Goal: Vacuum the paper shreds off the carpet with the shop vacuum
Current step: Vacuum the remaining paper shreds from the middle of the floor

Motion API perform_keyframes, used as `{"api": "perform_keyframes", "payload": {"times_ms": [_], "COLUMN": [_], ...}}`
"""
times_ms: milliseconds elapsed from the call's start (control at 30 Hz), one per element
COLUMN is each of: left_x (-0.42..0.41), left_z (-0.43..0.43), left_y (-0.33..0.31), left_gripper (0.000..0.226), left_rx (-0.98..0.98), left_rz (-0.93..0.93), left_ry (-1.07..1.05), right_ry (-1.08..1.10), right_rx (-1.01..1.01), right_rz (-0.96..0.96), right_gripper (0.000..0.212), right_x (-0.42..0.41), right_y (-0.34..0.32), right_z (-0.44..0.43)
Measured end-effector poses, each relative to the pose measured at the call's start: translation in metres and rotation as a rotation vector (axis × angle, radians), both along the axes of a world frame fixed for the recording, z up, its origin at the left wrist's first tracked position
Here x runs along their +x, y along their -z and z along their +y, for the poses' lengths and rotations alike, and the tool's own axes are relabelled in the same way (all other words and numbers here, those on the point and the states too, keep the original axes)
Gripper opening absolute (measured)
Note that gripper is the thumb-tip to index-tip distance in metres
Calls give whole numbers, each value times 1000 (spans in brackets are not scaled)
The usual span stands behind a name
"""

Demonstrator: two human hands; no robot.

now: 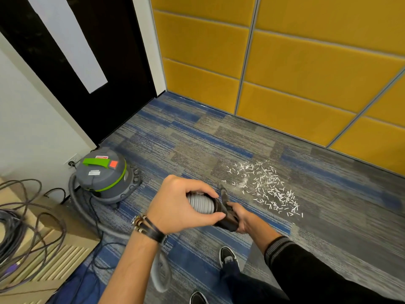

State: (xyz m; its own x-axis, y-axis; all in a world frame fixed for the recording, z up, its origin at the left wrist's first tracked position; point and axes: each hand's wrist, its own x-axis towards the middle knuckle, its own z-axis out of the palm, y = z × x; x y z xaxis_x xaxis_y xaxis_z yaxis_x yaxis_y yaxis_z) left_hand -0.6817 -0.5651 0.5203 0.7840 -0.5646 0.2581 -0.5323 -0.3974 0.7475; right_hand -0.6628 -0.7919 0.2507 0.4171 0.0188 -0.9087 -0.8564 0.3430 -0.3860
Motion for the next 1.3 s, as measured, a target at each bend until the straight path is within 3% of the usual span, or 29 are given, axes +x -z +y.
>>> {"api": "perform_keyframes", "payload": {"times_ms": [267, 433, 533, 767, 1100, 1300], "left_x": [-9, -1, 0, -7, 10, 17], "left_z": [-43, -34, -26, -21, -14, -6], "left_y": [3, 8, 7, -6, 5, 2], "left_gripper": [32, 26, 24, 22, 22, 18], "left_rx": [-34, -39, -19, 30, -38, -12], "left_rz": [68, 68, 25, -69, 23, -66], "left_ry": [149, 76, 37, 48, 12, -60], "right_ry": [40, 157, 144, 68, 189, 121], "right_rx": [5, -35, -56, 128, -14, -14], "right_rz": [11, 95, 126, 66, 115, 90], "right_gripper": [58, 38, 39, 52, 39, 40], "right_x": [-40, -50, -42, -18, -27, 2], "right_y": [8, 7, 1, -13, 3, -15], "right_z": [-44, -67, -58, -15, -39, -19]}}
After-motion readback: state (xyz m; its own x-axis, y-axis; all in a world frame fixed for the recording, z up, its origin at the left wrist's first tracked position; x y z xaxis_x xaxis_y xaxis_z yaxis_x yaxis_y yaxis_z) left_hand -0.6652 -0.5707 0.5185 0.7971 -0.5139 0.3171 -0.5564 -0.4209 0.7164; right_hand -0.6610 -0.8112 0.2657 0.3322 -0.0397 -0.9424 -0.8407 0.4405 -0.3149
